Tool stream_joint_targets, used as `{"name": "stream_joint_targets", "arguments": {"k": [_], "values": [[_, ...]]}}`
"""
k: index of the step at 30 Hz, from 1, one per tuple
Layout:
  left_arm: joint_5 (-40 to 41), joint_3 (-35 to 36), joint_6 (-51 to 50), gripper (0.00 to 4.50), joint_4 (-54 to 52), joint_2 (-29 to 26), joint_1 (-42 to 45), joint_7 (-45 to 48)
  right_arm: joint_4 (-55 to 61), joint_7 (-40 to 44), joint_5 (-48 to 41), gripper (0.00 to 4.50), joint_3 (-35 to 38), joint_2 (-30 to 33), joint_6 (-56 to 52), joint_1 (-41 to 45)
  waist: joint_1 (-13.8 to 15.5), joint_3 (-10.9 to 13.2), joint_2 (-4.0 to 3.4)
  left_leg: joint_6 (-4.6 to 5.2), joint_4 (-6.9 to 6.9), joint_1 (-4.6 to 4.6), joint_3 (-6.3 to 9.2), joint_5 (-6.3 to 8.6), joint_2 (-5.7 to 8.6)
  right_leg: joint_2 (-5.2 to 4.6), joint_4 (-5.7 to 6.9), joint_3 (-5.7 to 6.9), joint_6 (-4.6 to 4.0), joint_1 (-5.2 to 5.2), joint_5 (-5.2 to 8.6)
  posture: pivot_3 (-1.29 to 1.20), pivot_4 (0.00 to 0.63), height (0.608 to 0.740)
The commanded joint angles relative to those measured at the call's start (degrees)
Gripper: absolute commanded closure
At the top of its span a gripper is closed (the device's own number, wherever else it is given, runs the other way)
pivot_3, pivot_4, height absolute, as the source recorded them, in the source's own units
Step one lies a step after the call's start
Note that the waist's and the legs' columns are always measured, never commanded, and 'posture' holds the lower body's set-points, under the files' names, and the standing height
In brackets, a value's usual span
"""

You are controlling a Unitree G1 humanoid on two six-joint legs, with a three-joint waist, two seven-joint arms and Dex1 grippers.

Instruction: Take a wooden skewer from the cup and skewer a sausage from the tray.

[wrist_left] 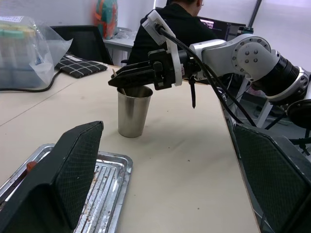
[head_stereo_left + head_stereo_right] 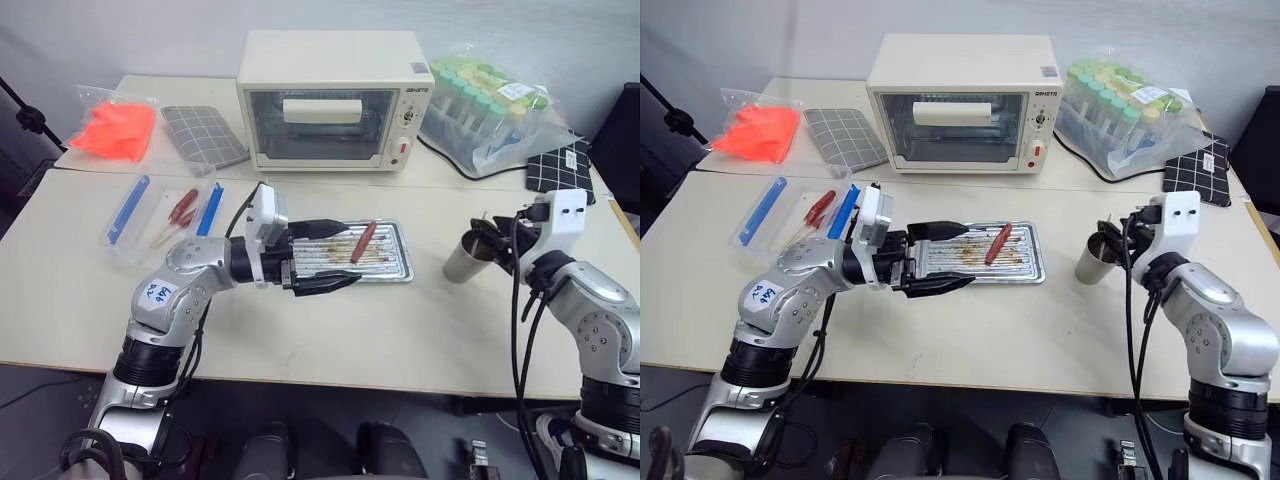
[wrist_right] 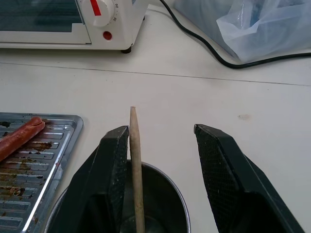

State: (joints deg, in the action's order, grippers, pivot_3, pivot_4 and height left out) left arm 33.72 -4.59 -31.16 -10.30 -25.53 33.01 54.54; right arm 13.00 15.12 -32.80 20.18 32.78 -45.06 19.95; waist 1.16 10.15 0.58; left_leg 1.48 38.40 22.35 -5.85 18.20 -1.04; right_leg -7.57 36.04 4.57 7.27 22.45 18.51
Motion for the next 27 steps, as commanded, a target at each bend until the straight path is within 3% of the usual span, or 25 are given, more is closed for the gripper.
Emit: {"name": "stream_joint_targets", "arguments": {"k": [1, 3, 10, 22, 27], "values": [[-0.2, 0.78, 1.2, 0.0, -0.38, 0.18, 0.73, -0.06, 0.43, 0.53, 0.43, 2.3, 0.62, 0.09, 1.44, 1.28, 0.0, 0.0, 0.0, 0.0, 0.0, 0.0, 0.0, 0.0, 0.0, 0.0, 0.0, 0.0, 0.0, 0.0, 0.0, 0.0, 0.15, 0.74], [-0.35, 0.84, 1.26, 0.0, -0.34, 0.18, 0.72, -0.08, 0.41, 0.75, 0.55, 2.3, 0.67, 0.03, 1.49, 1.27, 0.0, 0.0, 0.0, 0.0, 0.0, 0.0, 0.0, 0.0, -0.01, 0.0, 0.0, 0.0, 0.0, 0.0, 0.0, 0.0, 0.15, 0.74], [-0.74, 0.8, 1.59, 0.0, -0.06, 0.3, 0.93, -0.16, 1.72, 0.94, -0.02, 4.44, 0.64, -0.53, 0.87, 0.63, 0.0, 0.0, 0.0, 0.0, 0.0, 0.0, 0.0, 0.0, -0.01, 0.0, 0.01, 0.0, 0.0, 0.0, 0.0, 0.0, 0.15, 0.74], [-0.92, 0.62, 2.45, 0.0, 1.6, 0.61, 2.11, 0.26, 3.78, -0.12, -0.5, 4.44, 1.57, -0.72, -0.12, 0.85, 0.0, 0.0, 0.0, 0.0, 0.01, 0.0, 0.0, 0.0, -0.01, 0.0, 0.0, 0.0, 0.0, -0.01, 0.0, 0.0, 0.15, 0.74], [-1.36, 0.99, 3.66, 0.0, 2.77, 2.22, 2.62, -0.93, 9.73, -2.97, -3.16, 4.44, 5.25, 1.85, -4.99, 3.79, 0.01, 0.0, 0.0, 0.0, 0.01, 0.0, 0.01, 0.0, -0.01, 0.0, 0.0, 0.01, 0.0, 0.0, 0.0, 0.0, 0.15, 0.74]]}}
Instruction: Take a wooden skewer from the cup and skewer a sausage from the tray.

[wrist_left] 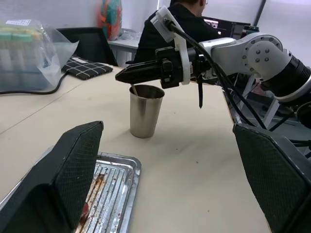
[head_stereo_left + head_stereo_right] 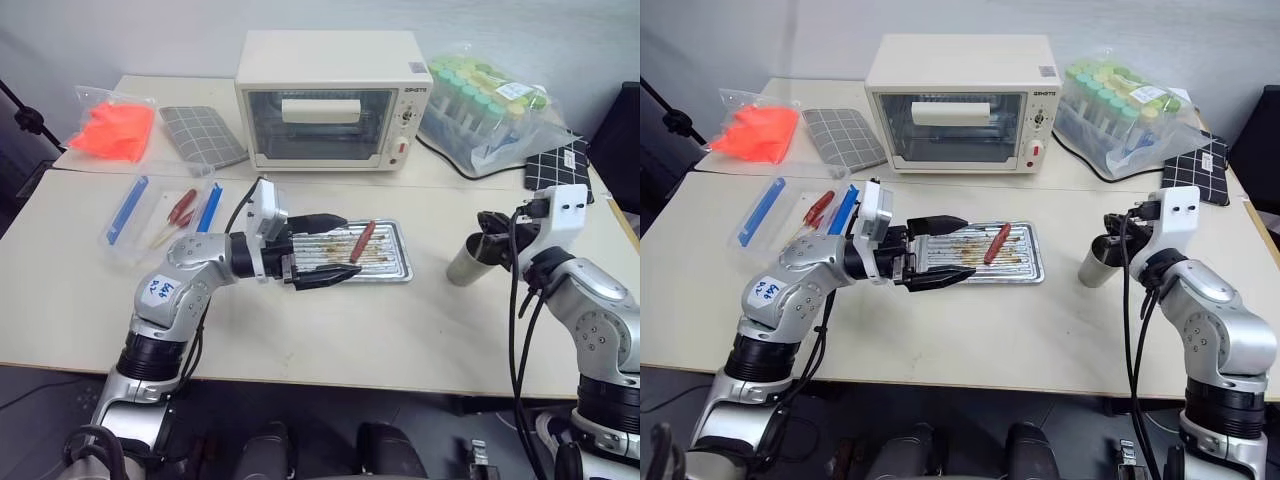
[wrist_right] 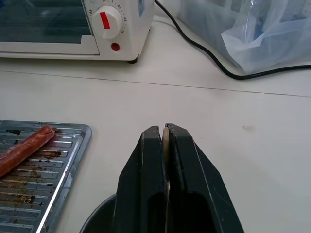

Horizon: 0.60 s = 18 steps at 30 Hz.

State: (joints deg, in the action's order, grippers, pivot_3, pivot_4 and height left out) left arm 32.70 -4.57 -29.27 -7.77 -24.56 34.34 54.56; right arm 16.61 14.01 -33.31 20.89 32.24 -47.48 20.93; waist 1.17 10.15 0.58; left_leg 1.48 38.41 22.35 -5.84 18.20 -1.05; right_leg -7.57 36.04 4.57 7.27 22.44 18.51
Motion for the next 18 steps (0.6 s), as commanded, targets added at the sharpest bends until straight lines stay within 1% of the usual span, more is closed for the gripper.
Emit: {"name": "stream_joint_targets", "arguments": {"k": [1, 5, 8, 9, 12, 13, 15, 16, 18], "values": [[-0.17, 1.48, 1.85, 0.0, 0.46, 1.86, 1.5, -1.75, 7.83, -2.67, -4.11, 4.44, 5.87, 3.13, -4.32, 4.16, 0.01, 0.01, -0.01, 0.0, 0.0, 0.0, 0.0, 0.0, 0.0, 0.0, 0.0, -0.01, 0.0, 0.0, 0.0, 0.0, 0.15, 0.74], [1.34, 3.96, 1.96, 0.0, 0.56, 4.03, 2.25, -4.29, 12.59, -7.18, -11.22, 4.44, 10.04, 5.16, -12.59, 12.71, -0.11, 0.01, -0.02, 0.0, 0.01, 0.05, 0.04, 0.0, -0.02, -0.01, 0.0, 0.01, 0.0, 0.04, 0.0, 0.0, 0.15, 0.74], [1.78, 4.91, 1.96, 0.0, -0.24, 4.95, 2.32, -5.25, 12.66, -13.48, -17.59, 4.44, 12.74, 2.15, -17.63, 20.02, -0.46, 0.01, -0.02, 0.0, -0.01, 0.04, 0.06, 0.0, -0.08, 0.03, -0.01, 0.04, 0.0, 0.03, 0.0, 0.0, 0.15, 0.74], [1.83, 5.03, 2.08, 0.0, -0.5, 5.26, 2.31, -5.54, 12.11, -16.62, -20.26, 4.44, 13.85, 0.05, -18.81, 22.57, -0.57, 0.01, -0.02, 0.0, -0.02, 0.05, 0.06, 0.0, -0.08, 0.03, -0.01, 0.04, 0.0, 0.03, 0.0, 0.0, 0.15, 0.74], [1.8, 5.13, 2.35, 0.0, -0.84, 6.45, 2.4, -6.65, 8.84, -33.03, -33.33, 4.44, 17.44, -11.94, -17.33, 29.07, -1.22, 0.01, -0.02, 0.0, 0.0, 0.05, 0.05, -0.01, -0.06, 0.0, 0.04, 0.03, 0.0, 0.02, 0.0, 0.0, 0.15, 0.74], [1.49, 5.03, 2.84, 0.0, -0.75, 6.98, 2.49, -6.89, 8.02, -38.57, -37.83, 4.44, 17.85, -15.97, -15.46, 29.62, -1.37, 0.01, -0.02, -0.01, 0.0, 0.05, 0.06, -0.01, -0.07, 0.0, 0.05, 0.04, 0.0, 0.03, 0.0, 0.0, 0.15, 0.74], [0.81, 4.64, 3.49, 0.0, -0.3, 7.85, 2.82, -7.31, 7.22, -47.24, -45.17, 4.44, 17.23, -21.82, -11.64, 28.91, -1.46, 0.01, -0.03, -0.04, -0.07, 0.06, 0.09, -0.03, -0.08, 0.02, 0.05, 0.06, -0.01, 0.06, 0.0, 0.0, 0.15, 0.74], [0.47, 4.42, 3.9, 0.0, -0.02, 8.19, 2.97, -7.38, 7.18, -50.51, -47.95, 4.44, 16.33, -24.02, -9.76, 28.18, -1.5, 0.01, -0.03, -0.04, -0.1, 0.07, 0.08, -0.04, -0.08, 0.02, 0.04, 0.06, -0.01, 0.08, 0.0, 0.0, 0.15, 0.74], [-0.43, 3.86, 5.18, 0.0, 0.83, 9.01, 3.35, -7.5, 7.5, -54.17, -50.76, 4.44, 13.65, -27.04, -6.74, 26.33, -1.34, 0.01, -0.03, -0.03, -0.12, 0.15, 0.11, -0.04, -0.04, -0.01, 0.0, 0.09, -0.01, 0.11, 0.0, 0.0, 0.15, 0.74]]}}
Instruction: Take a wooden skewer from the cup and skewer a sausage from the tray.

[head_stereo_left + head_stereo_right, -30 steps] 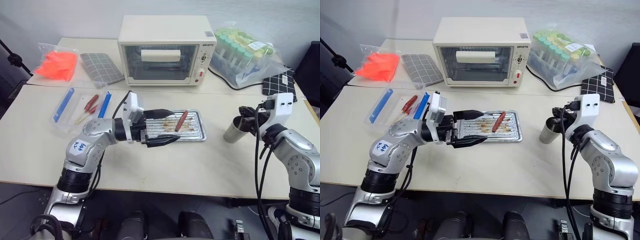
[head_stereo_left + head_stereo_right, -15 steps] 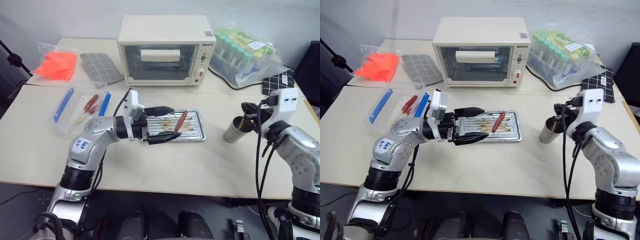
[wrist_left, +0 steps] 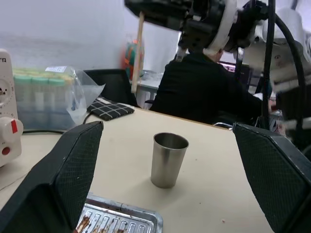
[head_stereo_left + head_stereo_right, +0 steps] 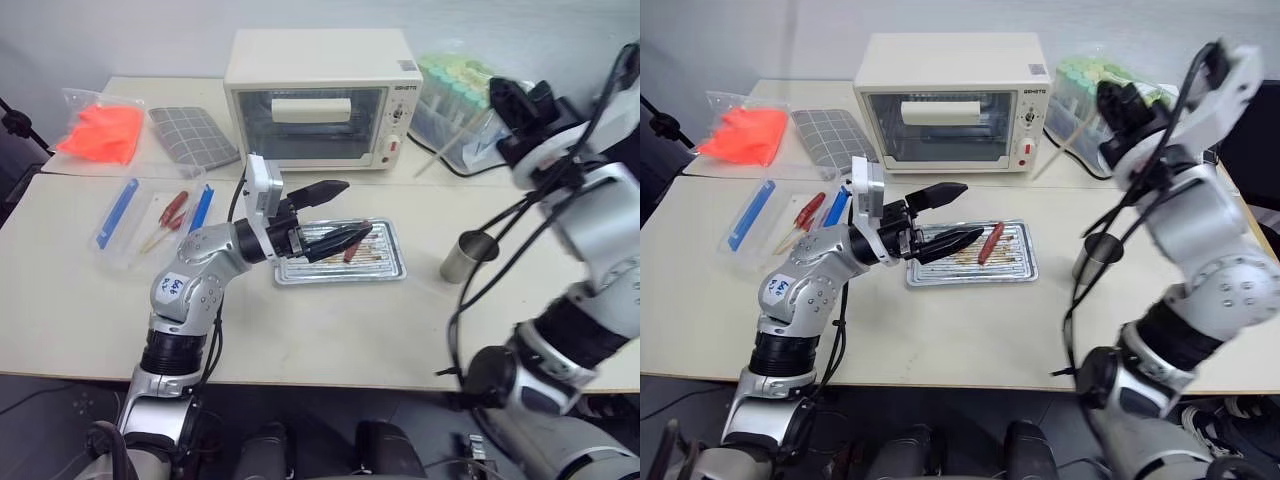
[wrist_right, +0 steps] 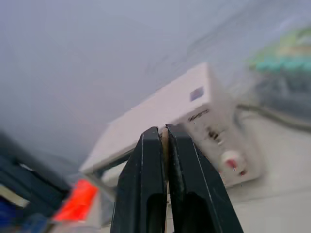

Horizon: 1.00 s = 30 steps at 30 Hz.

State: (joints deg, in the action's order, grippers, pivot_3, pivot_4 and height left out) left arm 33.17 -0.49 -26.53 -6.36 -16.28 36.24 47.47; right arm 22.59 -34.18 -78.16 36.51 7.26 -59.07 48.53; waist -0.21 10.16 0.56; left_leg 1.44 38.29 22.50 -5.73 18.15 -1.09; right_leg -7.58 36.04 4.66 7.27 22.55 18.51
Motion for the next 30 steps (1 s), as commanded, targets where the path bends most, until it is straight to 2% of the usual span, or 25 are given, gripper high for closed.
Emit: {"name": "stream_joint_targets", "arguments": {"k": [1, 5, 15, 18, 24, 30], "values": [[-1.48, -0.48, 3.4, 0.0, -0.03, 1.25, 1.69, -0.62, 1.68, -7.04, -6.59, 4.44, -3.47, -3.17, 6.11, -2.29, 0.05, 0.0, 0.0, 0.02, 0.0, 0.06, 0.02, -0.01, 0.03, -0.02, -0.03, 0.01, 0.0, 0.02, 0.0, 0.0, 0.15, 0.74], [-3.31, -0.53, 6.48, 0.0, 2.53, 4.03, 3.52, -2.73, 1.85, -10.45, -10.12, 4.44, -7.42, -5.06, 12.19, -4.68, -0.05, 0.0, 0.0, 0.11, 0.07, 0.16, 0.05, -0.05, 0.14, -0.1, -0.06, 0.0, 0.08, 0.04, -0.04, 0.0, 0.15, 0.74], [-6.89, -2.42, 11.07, 0.0, 9.75, 9.44, 6.98, -3.9, 2.6, -13.36, -16.73, 4.44, -13.17, -2.33, 22.84, -6.66, -0.18, 0.0, 0.0, 0.12, 0.02, 0.17, 0.06, -0.06, 0.1, -0.06, -0.08, 0.0, 0.09, 0.07, -0.05, 0.0, 0.15, 0.74], [-6.59, -2.17, 11.22, 0.6, 10.38, 10.18, 7.43, -3.97, 2.95, -13.37, -17.54, 4.5, -14.63, -1.12, 24.68, -7.45, -0.2, 0.0, 0.0, 0.12, 0.01, 0.17, 0.06, -0.06, 0.07, -0.05, -0.08, 0.0, 0.09, 0.08, -0.05, 0.0, 0.15, 0.74], [-6.77, -1.9, 11.39, 2.34, 10.76, 10.39, 7.88, -4.71, 3.48, -12.84, -18.43, 4.5, -16.84, 0.59, 27.66, -8.84, -0.15, 0.0, 0.0, 0.13, 0.01, 0.19, 0.08, -0.06, 0.07, -0.07, -0.1, 0.01, 0.09, 0.08, -0.05, 0.0, 0.15, 0.74], [-6.68, -2.14, 11.35, 2.34, 11.25, 10.82, 8.49, -5.05, 3.35, -12.32, -19.26, 4.5, -18.2, 2.34, 29.7, -9.72, -0.06, 0.0, 0.0, 0.14, 0.03, 0.23, 0.13, -0.06, 0.07, -0.08, -0.11, 0.07, 0.09, 0.08, -0.05, 0.0, 0.15, 0.74]]}}
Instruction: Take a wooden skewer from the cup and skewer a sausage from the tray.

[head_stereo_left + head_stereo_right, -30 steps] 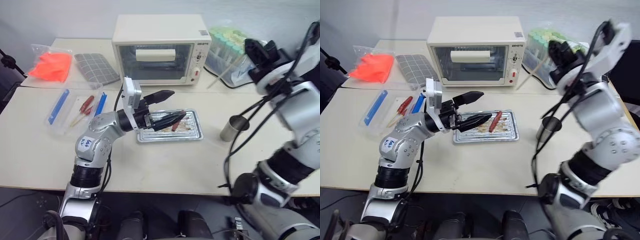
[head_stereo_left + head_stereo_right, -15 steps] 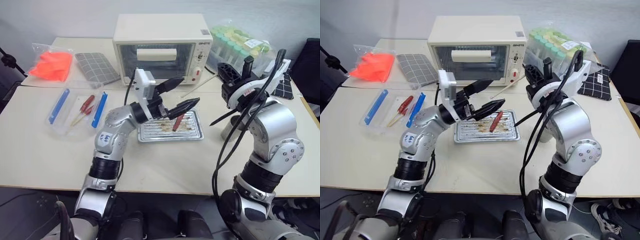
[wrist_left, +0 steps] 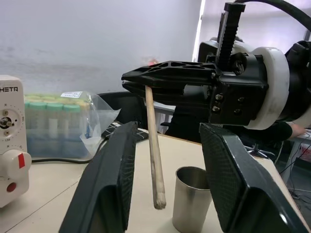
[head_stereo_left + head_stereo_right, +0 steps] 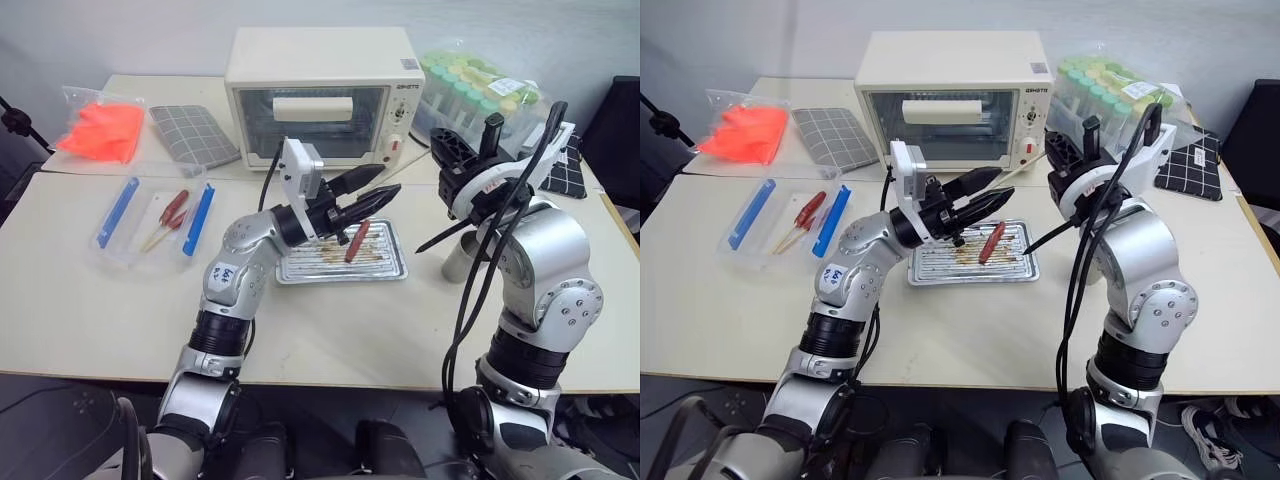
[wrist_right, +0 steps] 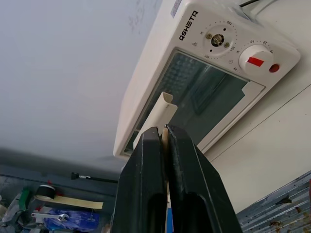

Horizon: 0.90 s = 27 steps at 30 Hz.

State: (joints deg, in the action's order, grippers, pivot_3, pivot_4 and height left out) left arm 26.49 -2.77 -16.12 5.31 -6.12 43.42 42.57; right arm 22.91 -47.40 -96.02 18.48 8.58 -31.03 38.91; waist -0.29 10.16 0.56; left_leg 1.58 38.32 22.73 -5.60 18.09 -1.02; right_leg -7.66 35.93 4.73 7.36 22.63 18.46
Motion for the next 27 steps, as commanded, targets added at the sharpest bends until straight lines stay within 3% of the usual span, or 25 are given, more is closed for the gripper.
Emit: {"name": "stream_joint_targets", "arguments": {"k": [1, 9, 12, 17, 27], "values": [[-0.04, 0.11, 1.07, 2.34, -0.1, 0.83, 1.42, -0.11, 2.96, 0.96, -1.49, 4.5, -0.25, 1.17, 2.03, 0.0, 0.02, 0.0, 0.0, 0.0, 0.0, 0.0, 0.0, 0.0, 0.0, 0.0, 0.0, 0.01, 0.0, 0.0, 0.0, 0.0, 0.15, 0.74], [-0.5, 0.38, 1.98, 2.34, 2.17, 2.75, 2.49, -1.32, 3.16, 1.02, -1.82, 4.5, -1.32, 2.05, 3.93, 0.33, 0.02, 0.0, 0.0, 0.01, 0.01, 0.04, 0.05, 0.0, 0.0, 0.0, -0.02, 0.06, 0.0, 0.0, 0.0, 0.0, 0.15, 0.74], [-0.72, 0.6, 2.55, 2.94, 2.85, 3.42, 2.85, -2.11, 3.3, 1.0, -1.92, 4.5, -1.53, 2.21, 4.55, 0.25, 0.05, 0.0, 0.0, 0.01, 0.0, 0.06, 0.08, 0.0, 0.0, 0.0, -0.04, 0.1, 0.0, 0.0, 0.0, 0.0, 0.15, 0.74], [-0.92, 1.08, 3.53, 4.47, 3.66, 4.18, 3.44, -3.41, 3.53, 1.05, -2.15, 4.5, -1.93, 2.6, 5.3, 0.0, 0.07, 0.0, 0.0, 0.01, 0.02, 0.11, 0.12, -0.01, 0.0, -0.01, -0.05, 0.15, 0.0, 0.0, 0.0, 0.0, 0.15, 0.74], [-0.85, 1.54, 3.12, 4.47, 3.58, 3.67, 3.17, -3.71, 4.06, 1.77, -1.76, 4.5, -2.81, 4.56, 4.58, -0.78, 0.08, 0.0, 0.0, 0.02, 0.12, 0.24, 0.26, -0.01, 0.0, -0.02, -0.07, 0.3, 0.0, 0.01, 0.0, 0.0, 0.15, 0.74]]}}
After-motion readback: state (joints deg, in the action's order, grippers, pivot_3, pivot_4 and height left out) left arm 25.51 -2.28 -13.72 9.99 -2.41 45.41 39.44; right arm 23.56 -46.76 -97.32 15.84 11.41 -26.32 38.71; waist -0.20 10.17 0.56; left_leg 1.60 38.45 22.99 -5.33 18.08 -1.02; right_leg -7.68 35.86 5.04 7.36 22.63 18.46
